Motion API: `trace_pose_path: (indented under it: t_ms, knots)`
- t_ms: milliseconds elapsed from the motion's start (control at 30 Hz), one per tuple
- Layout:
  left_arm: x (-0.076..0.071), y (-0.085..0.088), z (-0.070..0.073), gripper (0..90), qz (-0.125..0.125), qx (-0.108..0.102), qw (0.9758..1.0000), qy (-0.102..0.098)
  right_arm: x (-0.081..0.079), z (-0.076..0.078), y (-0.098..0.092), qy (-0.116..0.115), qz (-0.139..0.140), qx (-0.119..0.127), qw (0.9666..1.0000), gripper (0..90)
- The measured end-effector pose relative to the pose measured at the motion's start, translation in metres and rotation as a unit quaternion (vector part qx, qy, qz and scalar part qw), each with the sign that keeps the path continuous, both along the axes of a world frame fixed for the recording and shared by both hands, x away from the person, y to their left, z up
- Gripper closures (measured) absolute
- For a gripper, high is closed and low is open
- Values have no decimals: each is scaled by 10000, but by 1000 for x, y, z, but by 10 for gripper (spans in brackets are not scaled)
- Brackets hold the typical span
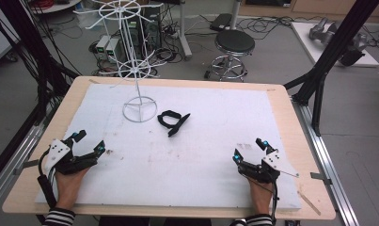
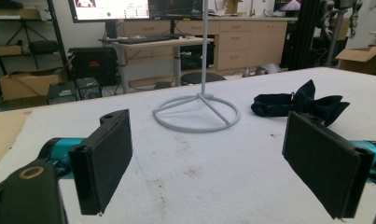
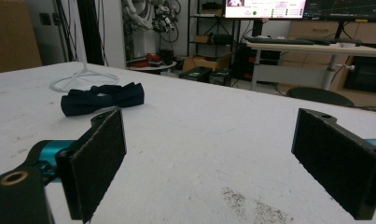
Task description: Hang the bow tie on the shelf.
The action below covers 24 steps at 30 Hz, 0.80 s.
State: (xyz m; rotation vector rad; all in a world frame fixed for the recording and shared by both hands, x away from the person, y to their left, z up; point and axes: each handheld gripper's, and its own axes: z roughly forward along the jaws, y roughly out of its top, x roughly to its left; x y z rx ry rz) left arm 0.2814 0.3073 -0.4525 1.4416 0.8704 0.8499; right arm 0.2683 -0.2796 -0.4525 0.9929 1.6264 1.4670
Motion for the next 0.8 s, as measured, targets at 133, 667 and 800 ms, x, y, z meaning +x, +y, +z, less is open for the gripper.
trace_pose_path:
  t_ms: [133, 667, 800]
  knots:
    - [1, 1, 0, 163, -16, -31, 10000, 30, 0, 0, 0, 11, -3, 21, 10000, 91]
    - [7, -8, 16, 163, -235, 180, 9992, 276, 0, 0, -1, 43, -30, 79, 10000, 91]
    - [11, -14, 26, 163, -318, 237, 9987, 317, 0, 0, -1, 53, -25, 94, 9999, 91]
